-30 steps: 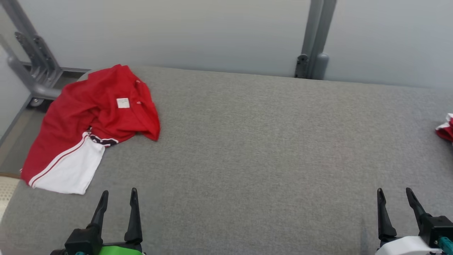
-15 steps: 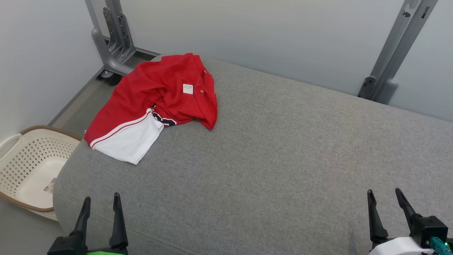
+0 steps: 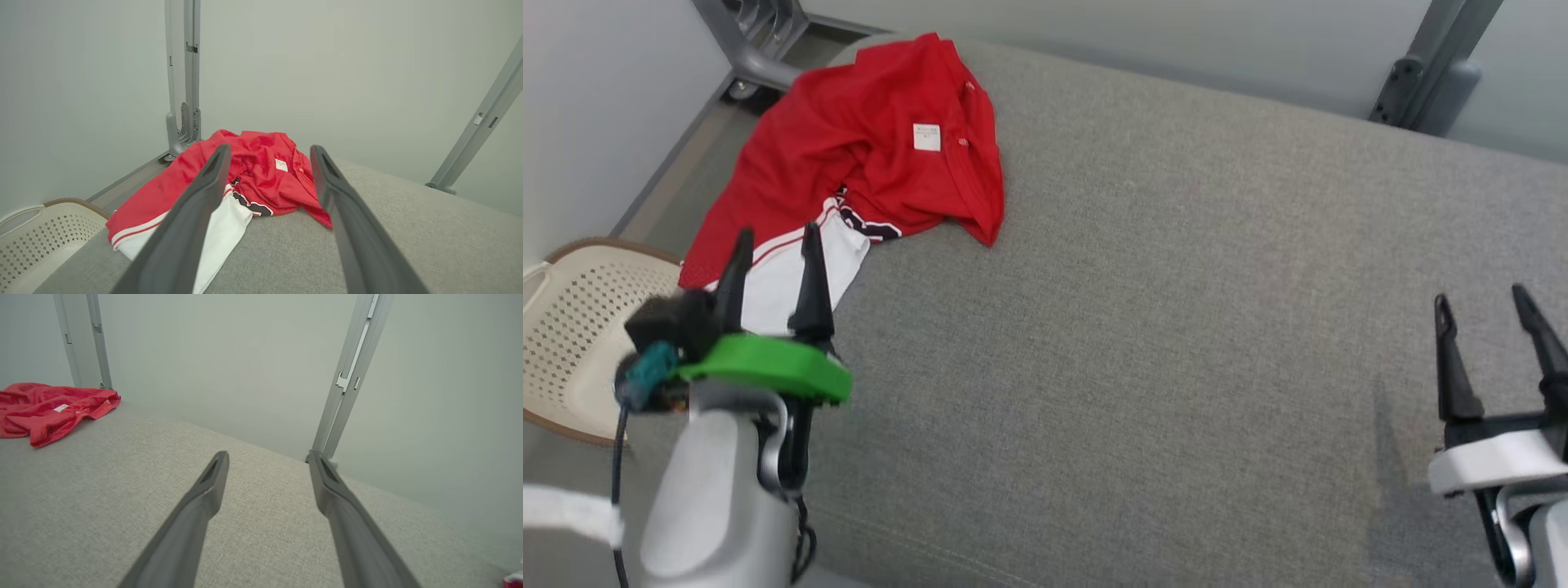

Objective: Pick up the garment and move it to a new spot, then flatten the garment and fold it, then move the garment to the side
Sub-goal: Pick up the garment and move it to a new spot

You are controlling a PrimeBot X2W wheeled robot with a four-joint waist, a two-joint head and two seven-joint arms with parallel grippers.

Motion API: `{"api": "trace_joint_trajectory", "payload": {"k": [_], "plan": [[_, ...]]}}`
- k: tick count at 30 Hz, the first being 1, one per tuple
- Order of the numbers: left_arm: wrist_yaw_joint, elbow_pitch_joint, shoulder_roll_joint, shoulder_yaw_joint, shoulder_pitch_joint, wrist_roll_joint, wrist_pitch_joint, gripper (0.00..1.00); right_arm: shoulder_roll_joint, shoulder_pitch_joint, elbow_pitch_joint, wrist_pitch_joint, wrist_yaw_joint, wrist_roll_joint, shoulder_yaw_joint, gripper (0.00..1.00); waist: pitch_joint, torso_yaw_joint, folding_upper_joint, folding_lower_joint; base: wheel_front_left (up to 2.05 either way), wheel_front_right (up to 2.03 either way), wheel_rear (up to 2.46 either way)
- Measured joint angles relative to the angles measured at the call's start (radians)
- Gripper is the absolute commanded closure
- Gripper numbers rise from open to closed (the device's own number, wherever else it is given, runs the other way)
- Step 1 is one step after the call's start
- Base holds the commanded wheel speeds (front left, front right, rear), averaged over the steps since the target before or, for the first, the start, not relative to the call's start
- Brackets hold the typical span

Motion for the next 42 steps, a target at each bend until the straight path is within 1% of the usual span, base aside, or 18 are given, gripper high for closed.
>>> {"api": "trace_joint_trajectory", "payload": {"k": [2, 3, 7, 9, 11, 13, 15, 19, 23, 24, 25, 29, 35, 39, 42], "plan": [[-0.004, 0.05, 0.037, -0.042, -0.126, 0.005, 0.022, 0.0, -0.031, -0.051, -0.028, 0.0, 0.0, -0.001, -0.01, 0.0, 0.055, -0.003, 0.0, 0.0, 0.0, 0.0, 0.0], [-0.007, 0.076, 0.044, -0.05, -0.186, -0.008, 0.036, 0.0, -0.044, -0.071, -0.039, 0.0, 0.0, -0.003, -0.013, 0.0, 0.084, -0.005, 0.0, 0.0, 0.0, 0.0, 0.0], [-0.009, 0.18, 0.059, -0.084, -0.401, -0.115, 0.073, 0.0, -0.085, -0.129, -0.088, 0.0, 0.0, -0.009, -0.012, 0.0, 0.206, -0.02, 0.0, 0.0, 0.0, 0.0, 0.0], [-0.01, 0.259, 0.085, -0.089, -0.491, -0.156, 0.087, 0.0, -0.099, -0.144, -0.112, 0.0, 0.0, -0.01, -0.006, 0.0, 0.273, -0.032, 0.0, 0.0002, 0.0, 0.0, 0.0], [-0.01, 0.341, 0.118, -0.081, -0.551, -0.18, 0.101, 0.0, -0.108, -0.155, -0.136, 0.0, 0.0, -0.011, 0.004, 0.0, 0.331, -0.043, 0.0, 0.0003, 0.0, 0.0, 0.0], [-0.01, 0.431, 0.141, -0.063, -0.607, -0.206, 0.116, 0.0, -0.113, -0.164, -0.164, 0.0, 0.0, -0.011, 0.013, 0.0, 0.386, -0.058, 0.0, 0.0003, 0.0, 0.0, 0.0], [-0.008, 0.511, 0.16, -0.058, -0.655, -0.209, 0.135, 0.0, -0.117, -0.166, -0.189, 0.0, 0.0, -0.011, 0.016, 0.0, 0.435, -0.074, 0.0, 0.0003, 0.0, 0.0, 0.0], [0.024, 0.647, 0.197, -0.054, -0.722, -0.206, 0.166, 0.0, -0.115, -0.174, -0.241, 0.0, 0.0, -0.011, 0.015, 0.0, 0.518, -0.111, 0.0, 0.0003, 0.0, 0.0, 0.0], [0.046, 0.746, 0.212, -0.05, -0.755, -0.209, 0.21, 0.0, -0.102, -0.18, -0.276, -0.003, 0.0, -0.011, 0.014, 0.0, 0.569, -0.158, 0.0, 0.0002, 0.0, 0.0, 0.0], [0.046, 0.757, 0.22, -0.051, -0.769, -0.209, 0.217, 0.08, -0.097, -0.18, -0.278, -0.004, 0.0, -0.011, 0.012, 0.0, 0.577, -0.169, 0.0, 0.0, 0.0, 0.0, 0.0], [0.045, 0.766, 0.228, -0.051, -0.78, -0.211, 0.219, 1.0, -0.092, -0.18, -0.278, -0.004, 0.0, -0.011, 0.01, 0.0, 0.582, -0.181, 0.0, 0.0001, 0.0, 0.0, 0.0], [0.036, 0.782, 0.244, -0.07, -0.782, -0.2, 0.179, 1.0, -0.069, -0.177, -0.256, -0.005, 0.0, -0.007, 0.007, 0.0, 0.579, -0.21, 0.0, 0.0, 0.0, 0.0, 0.0], [0.003, 0.759, 0.266, -0.118, -0.73, -0.172, 0.111, 1.0, -0.012, -0.143, -0.181, -0.004, 0.0, 0.01, 0.034, 0.0, 0.51, -0.235, 0.0, 0.0001, 0.0, 0.0, 0.0], [-0.007, 0.662, 0.272, -0.166, -0.702, -0.169, 0.095, 1.0, 0.038, -0.096, -0.135, -0.002, 0.0, 0.024, 0.049, 0.0, 0.431, -0.248, 0.0, 0.0001, 0.0, 0.0, 0.0], [-0.008, 0.508, 0.27, -0.219, -0.661, -0.203, 0.124, 1.0, 0.066, -0.064, -0.115, -0.002, 0.0, 0.035, 0.052, 0.0, 0.359, -0.254, 0.0001, 0.0001, 0.0, 0.0, 0.0]]}}
